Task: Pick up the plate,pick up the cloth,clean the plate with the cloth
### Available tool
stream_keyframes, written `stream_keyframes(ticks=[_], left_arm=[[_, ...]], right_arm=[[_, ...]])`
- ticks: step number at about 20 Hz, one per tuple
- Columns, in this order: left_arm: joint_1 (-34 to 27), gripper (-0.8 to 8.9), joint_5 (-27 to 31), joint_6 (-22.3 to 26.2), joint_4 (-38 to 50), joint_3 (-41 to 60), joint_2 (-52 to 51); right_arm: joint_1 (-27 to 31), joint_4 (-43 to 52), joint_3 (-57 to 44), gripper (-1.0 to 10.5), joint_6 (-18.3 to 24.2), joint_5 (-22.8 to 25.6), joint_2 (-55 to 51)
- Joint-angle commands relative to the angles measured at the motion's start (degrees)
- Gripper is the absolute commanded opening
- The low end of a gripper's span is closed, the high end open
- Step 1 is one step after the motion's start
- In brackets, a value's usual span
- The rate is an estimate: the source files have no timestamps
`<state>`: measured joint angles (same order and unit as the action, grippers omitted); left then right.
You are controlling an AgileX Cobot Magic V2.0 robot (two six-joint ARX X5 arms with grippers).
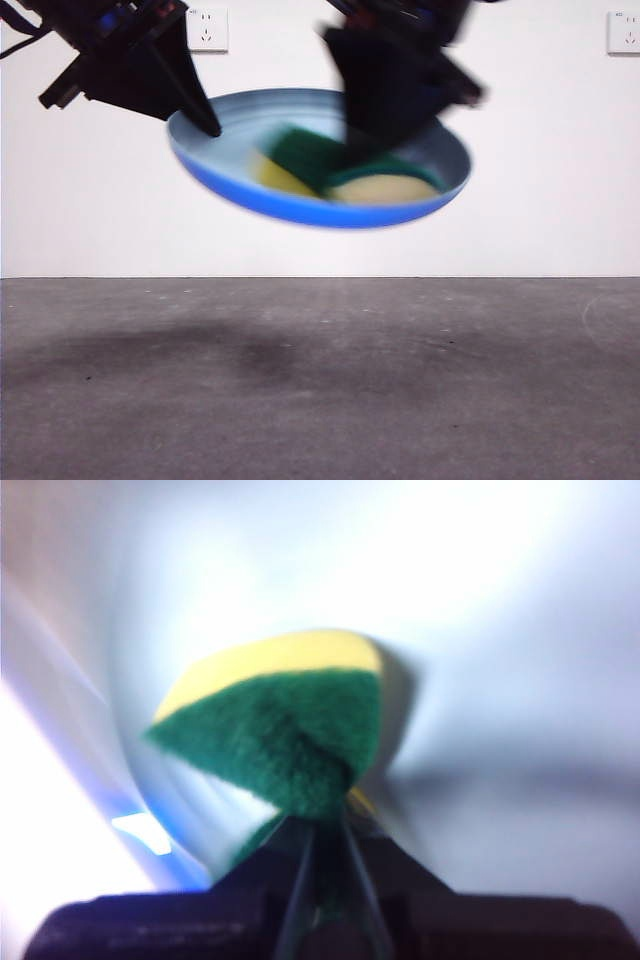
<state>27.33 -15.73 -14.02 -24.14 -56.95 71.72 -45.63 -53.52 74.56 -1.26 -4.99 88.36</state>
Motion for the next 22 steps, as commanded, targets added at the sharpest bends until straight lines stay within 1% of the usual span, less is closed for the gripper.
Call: stream_keyframes(ticks=[1,2,3,4,5,10,13,16,17,18,19,20,21,22], left_arm=[[-0.5,-0.08,6.9,2.8,1.2,-0.5,-0.5],[-0.5,-0.08,11.3,4.1,1.2,-0.5,-0.2],[-0.7,-0.08,14.8,5.5,1.2,-0.5,0.2],[-1.2,-0.08,17.3,6.7,1.3,-0.5,0.9],[-1.6,-0.08,18.3,7.0,1.5,-0.5,1.7],[-4.7,-0.08,18.5,7.1,2.8,-0.5,7.1],[-6.7,-0.08,18.6,7.1,3.8,-0.5,14.0],[-7.6,0.01,18.6,7.1,4.5,-0.5,20.2],[-8.0,0.26,18.6,7.3,4.6,-0.5,21.7],[-8.0,1.27,18.7,7.3,4.9,-0.5,22.8],[-8.0,3.09,18.7,7.8,5.1,-0.5,23.1],[-8.0,4.38,18.7,8.0,5.5,-0.5,23.1],[-8.0,4.79,18.7,7.8,5.6,-0.5,22.6],[-8.0,4.76,18.5,7.5,5.4,-0.6,22.0]], right_arm=[[0.3,-5.3,-0.9,-0.1,0.5,12.2,-1.2],[0.2,-5.2,-0.9,-0.1,-0.5,16.0,-2.9],[0.1,-4.8,-0.9,-0.1,-1.6,17.9,-5.0],[0.1,-4.2,-0.9,-0.1,-2.4,19.1,-7.4],[0.1,-3.5,-0.9,-0.1,-2.6,19.0,-9.2],[0.1,-0.8,-0.9,-0.1,-3.4,19.0,-18.0],[0.2,1.1,-0.9,-0.1,-3.4,19.0,-24.8],[0.2,1.4,-0.9,-0.1,-3.4,19.1,-29.0],[0.2,1.4,-0.9,-0.1,-3.4,19.1,-29.9],[0.2,1.4,-0.9,-0.1,-3.4,19.1,-30.5],[0.3,1.4,-0.9,-0.1,-3.4,19.2,-30.7],[0.3,1.5,-0.9,-0.1,-3.4,19.6,-30.7],[0.5,1.5,-0.9,-0.1,-3.1,21.5,-30.4],[0.9,1.9,-0.9,-0.1,-3.2,23.3,-29.7]])
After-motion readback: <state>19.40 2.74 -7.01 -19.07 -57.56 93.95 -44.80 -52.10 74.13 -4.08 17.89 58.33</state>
